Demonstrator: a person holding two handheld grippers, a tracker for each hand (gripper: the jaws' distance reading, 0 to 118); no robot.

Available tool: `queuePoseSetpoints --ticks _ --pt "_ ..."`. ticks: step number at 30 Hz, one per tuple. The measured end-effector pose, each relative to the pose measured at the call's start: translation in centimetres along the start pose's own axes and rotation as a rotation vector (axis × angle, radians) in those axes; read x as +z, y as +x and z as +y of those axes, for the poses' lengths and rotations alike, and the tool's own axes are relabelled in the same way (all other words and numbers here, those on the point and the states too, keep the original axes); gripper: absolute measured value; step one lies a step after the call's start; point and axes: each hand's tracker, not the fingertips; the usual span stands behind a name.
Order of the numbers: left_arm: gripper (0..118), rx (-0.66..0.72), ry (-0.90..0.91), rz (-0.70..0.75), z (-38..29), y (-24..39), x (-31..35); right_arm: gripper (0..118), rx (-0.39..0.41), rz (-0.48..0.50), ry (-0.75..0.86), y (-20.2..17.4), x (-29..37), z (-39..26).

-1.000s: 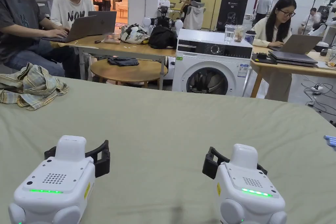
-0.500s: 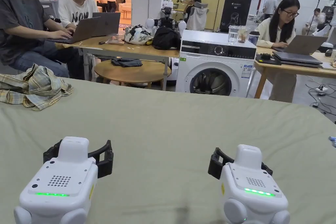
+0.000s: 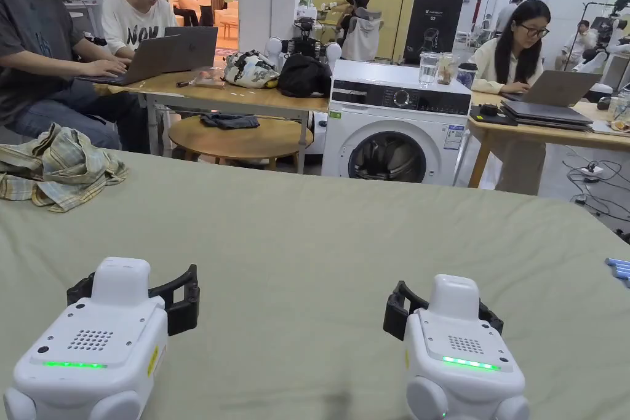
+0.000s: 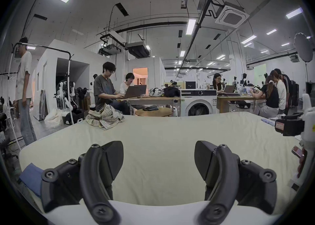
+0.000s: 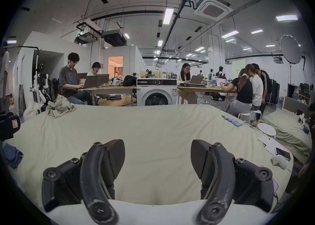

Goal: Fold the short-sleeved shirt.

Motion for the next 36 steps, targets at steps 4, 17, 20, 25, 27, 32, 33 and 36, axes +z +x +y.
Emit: queuePoseSetpoints --ticks 4,17,20,25,27,32,33,36 --pt "87 -0.008 -0.011 -0.011 0.0 0.3 -0.2 81 -0.012 0.024 -0.018 0.6 -0.7 -0.3" --pt "87 -0.023 -0.021 -0.02 0.1 0.6 -0.5 82 -0.113 0.144 -0.047 1.6 -0.8 1.0" --pt "87 -0.021 -0.023 -0.012 0.0 0.6 -0.6 82 -0.016 0.048 -0.014 0.9 -0.7 0.5" --pt "87 -0.019 -0.016 -0.007 0.0 0.5 -0.6 82 0.042 0.055 0.005 0.6 -0.5 -0.1" --pt "87 -0.02 -0.014 0.004 0.0 0.4 -0.6 82 0.027 0.066 0.012 0.7 -0.4 -0.3" --pt "87 -0.012 -0.017 -0.001 0.0 0.4 -0.7 82 0.033 0.058 0.035 0.5 -0.1 -0.4" --pt "87 -0.013 -0.016 -0.002 0.0 0.4 -0.7 82 0.037 0.057 0.04 0.3 -0.1 -0.4" --pt "87 -0.016 -0.012 -0.005 0.0 0.6 -0.7 82 0.039 0.055 0.047 0.3 -0.4 -0.5"
